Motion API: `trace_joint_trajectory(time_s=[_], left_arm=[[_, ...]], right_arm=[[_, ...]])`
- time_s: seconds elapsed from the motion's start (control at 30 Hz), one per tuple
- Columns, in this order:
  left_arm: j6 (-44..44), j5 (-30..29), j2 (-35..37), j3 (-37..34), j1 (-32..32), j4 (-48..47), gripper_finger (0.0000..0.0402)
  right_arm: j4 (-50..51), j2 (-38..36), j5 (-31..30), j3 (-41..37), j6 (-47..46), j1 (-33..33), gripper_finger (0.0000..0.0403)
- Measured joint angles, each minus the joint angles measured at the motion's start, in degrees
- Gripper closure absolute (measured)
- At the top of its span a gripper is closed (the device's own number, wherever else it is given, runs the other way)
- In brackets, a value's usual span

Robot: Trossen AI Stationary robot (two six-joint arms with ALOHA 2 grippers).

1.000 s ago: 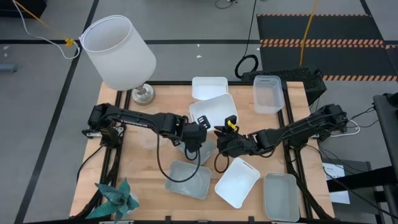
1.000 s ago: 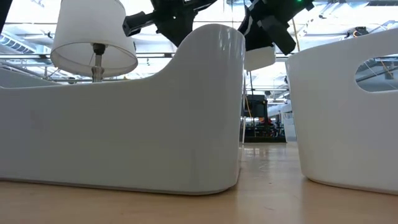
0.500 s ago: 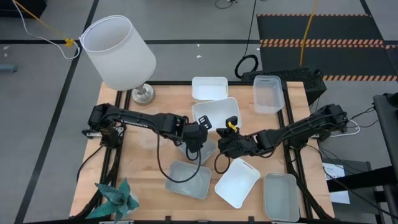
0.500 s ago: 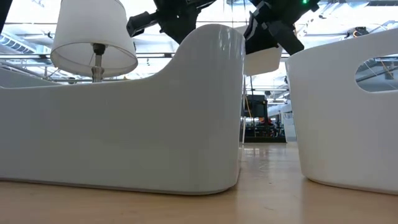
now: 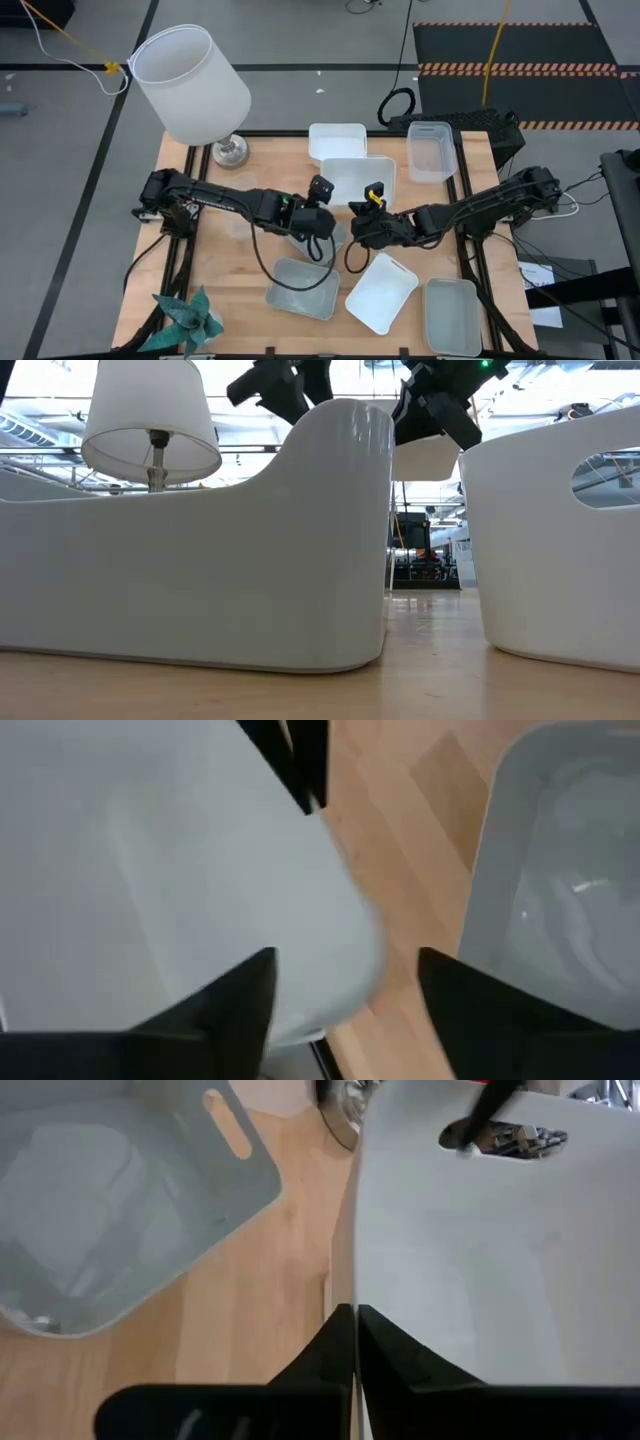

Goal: Stack baskets by color
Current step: Stack the bottom left white bin on the top white bin

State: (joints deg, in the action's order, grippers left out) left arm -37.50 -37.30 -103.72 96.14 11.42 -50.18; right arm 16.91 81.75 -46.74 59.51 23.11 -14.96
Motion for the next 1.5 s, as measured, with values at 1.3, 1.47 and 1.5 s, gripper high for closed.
trace_joint_trajectory(time_s=[1.3, 1.47, 1.5], left_arm=[[54.2, -6.2, 23.2, -32.1, 24.0, 20.8, 0.0238], [53.3, -6.2, 23.2, -34.1, 25.2, 24.2, 0.0238], [53.3, -6.2, 23.2, -34.4, 25.3, 24.6, 0.0238]], right_arm=[[-2.9, -1.8, 38.1, 16.0, 6.1, 30.5, 0.0403], [-0.4, 3.9, 43.3, 19.9, 6.3, 33.7, 0.0403], [-0.4, 5.0, 44.5, 20.3, 6.5, 34.5, 0.0403]])
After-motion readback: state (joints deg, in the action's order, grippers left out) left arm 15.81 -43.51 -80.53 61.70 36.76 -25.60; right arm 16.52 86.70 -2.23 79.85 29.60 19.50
